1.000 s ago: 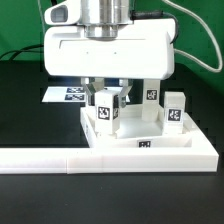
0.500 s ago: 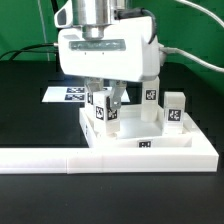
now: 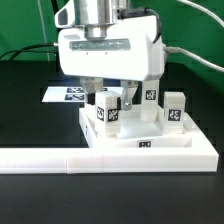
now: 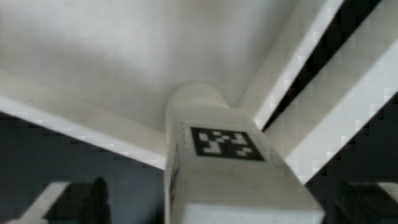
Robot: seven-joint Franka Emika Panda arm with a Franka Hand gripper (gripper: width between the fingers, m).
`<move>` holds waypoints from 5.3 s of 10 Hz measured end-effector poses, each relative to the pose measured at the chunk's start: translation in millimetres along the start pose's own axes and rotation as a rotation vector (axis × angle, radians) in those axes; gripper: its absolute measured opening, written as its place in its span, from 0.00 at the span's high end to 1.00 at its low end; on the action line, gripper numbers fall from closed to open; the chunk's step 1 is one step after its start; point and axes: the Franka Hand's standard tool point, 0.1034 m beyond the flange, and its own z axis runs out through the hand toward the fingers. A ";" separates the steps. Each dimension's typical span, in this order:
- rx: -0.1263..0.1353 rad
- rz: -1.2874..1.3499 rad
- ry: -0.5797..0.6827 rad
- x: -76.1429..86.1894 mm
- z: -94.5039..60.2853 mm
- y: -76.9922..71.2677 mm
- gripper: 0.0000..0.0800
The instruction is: Assemble square table
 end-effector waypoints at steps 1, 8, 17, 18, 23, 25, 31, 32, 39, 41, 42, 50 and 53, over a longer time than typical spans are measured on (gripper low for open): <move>-0.001 -0.088 0.000 0.5 0.3 0.2 0.19; -0.027 -0.629 -0.034 -5.4 1.1 -2.1 0.19; -0.037 -1.118 -0.031 1.1 0.5 2.0 0.24; -0.037 -1.115 -0.031 0.7 0.5 1.7 0.45; -0.034 -1.052 -0.030 0.9 0.6 1.8 0.64; -0.029 -0.812 -0.023 0.4 0.8 1.5 0.64; -0.028 -0.033 -0.012 -3.5 1.8 2.0 0.64; -0.029 0.051 -0.010 -3.8 1.8 1.7 0.64; -0.019 0.226 -0.020 -6.0 2.1 0.7 0.33; -0.021 0.067 -0.022 -7.6 2.1 -0.7 0.22; -0.020 -0.041 -0.021 -7.6 2.2 -0.6 0.22; -0.038 -0.736 -0.040 -6.1 0.9 -2.2 0.19; -0.047 -0.937 -0.040 -4.8 0.8 -1.6 0.19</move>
Offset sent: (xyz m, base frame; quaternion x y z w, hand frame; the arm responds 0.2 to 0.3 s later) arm 0.0066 0.0089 -0.0003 -0.0149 -0.0406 -0.2654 0.9632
